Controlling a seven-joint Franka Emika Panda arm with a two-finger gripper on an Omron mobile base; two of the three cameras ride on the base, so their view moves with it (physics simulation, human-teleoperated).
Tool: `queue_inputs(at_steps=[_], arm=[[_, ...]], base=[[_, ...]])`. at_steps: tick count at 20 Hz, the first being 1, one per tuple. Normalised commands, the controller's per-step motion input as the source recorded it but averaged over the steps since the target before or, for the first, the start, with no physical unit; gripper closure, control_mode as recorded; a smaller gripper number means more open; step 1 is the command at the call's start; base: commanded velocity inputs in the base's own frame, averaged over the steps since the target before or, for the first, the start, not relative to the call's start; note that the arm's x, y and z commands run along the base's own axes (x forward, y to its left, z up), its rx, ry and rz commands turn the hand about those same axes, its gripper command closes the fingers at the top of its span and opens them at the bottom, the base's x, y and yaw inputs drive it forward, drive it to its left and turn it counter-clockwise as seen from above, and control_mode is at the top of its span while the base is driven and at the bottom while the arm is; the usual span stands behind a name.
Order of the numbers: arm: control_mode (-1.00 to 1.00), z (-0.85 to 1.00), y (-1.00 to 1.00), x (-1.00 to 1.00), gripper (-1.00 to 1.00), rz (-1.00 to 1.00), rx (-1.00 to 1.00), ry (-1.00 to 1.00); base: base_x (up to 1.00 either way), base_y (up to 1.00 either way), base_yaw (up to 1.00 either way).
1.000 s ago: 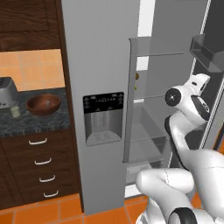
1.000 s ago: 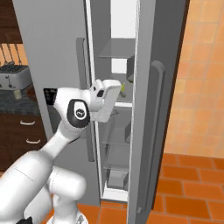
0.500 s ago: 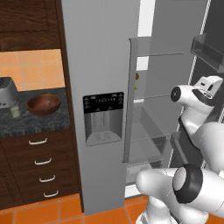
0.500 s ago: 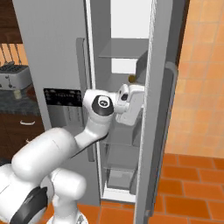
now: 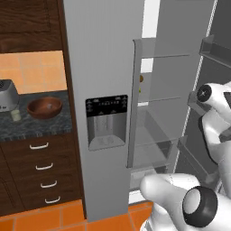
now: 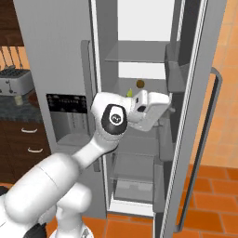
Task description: Grab a lemon wedge from the fridge and one ice cube from the ice bowl, and put them in the glass of lemonade.
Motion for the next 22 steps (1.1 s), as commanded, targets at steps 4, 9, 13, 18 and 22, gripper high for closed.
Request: queue_inputs(at_steps=[4,9,13,18,22], arm=[[-1.00,0.36,0.87,-0.79,-1.00,-0.04,0.09,-0.30],[-1.00,0.11,1.00,-0.53,-1.00,-0.01,0.01,-0.27],[-1.00,-0.09,1.00,-0.18,-1.00,0.00,0.25,-0.05],[-1.00,-0.14,1.00,-0.31,-1.00,0.07,0.45,0.01],[-1.00,-0.11,1.00,-0.07,-1.00,0.12,0.54,0.01]], base=[[0.00,0.00,0.00],[0.00,0.00,0.00],[0.00,0.00,0.00],[0.00,0.00,0.00],[0.00,0.00,0.00]])
